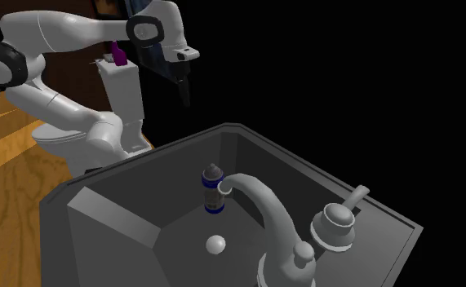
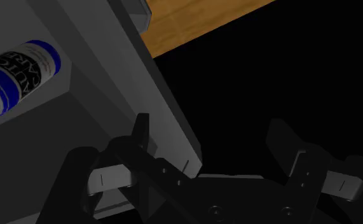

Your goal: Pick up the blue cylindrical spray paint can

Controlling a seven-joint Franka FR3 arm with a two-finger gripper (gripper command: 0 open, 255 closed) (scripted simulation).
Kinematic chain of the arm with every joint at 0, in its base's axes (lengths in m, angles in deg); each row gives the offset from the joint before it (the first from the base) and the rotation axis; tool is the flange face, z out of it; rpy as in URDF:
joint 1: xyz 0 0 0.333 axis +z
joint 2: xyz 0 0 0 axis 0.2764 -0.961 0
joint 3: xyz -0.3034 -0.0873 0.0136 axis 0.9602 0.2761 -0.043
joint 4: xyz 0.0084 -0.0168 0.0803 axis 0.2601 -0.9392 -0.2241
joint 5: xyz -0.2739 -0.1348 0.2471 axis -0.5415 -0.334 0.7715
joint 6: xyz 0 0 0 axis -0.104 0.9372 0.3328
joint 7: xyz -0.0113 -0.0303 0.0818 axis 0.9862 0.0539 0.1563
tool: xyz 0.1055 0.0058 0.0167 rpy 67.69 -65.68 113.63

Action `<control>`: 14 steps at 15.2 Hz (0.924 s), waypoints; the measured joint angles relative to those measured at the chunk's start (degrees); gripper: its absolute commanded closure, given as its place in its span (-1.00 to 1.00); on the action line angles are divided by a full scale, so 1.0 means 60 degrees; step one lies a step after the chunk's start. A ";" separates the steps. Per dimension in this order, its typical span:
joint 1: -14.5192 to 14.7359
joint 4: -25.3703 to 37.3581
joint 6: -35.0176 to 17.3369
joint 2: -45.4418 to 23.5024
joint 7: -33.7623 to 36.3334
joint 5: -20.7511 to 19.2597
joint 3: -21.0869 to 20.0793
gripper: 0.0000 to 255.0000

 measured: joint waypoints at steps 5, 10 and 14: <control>-0.0108 -0.1275 -0.1174 0.1127 -0.0977 -0.0571 0.0642 -1.00; -0.0443 -0.3143 -0.3301 0.2648 -0.2752 -0.1637 0.2106 -1.00; -0.0742 -0.4136 -0.5197 0.3197 -0.4374 -0.2533 0.3711 -1.00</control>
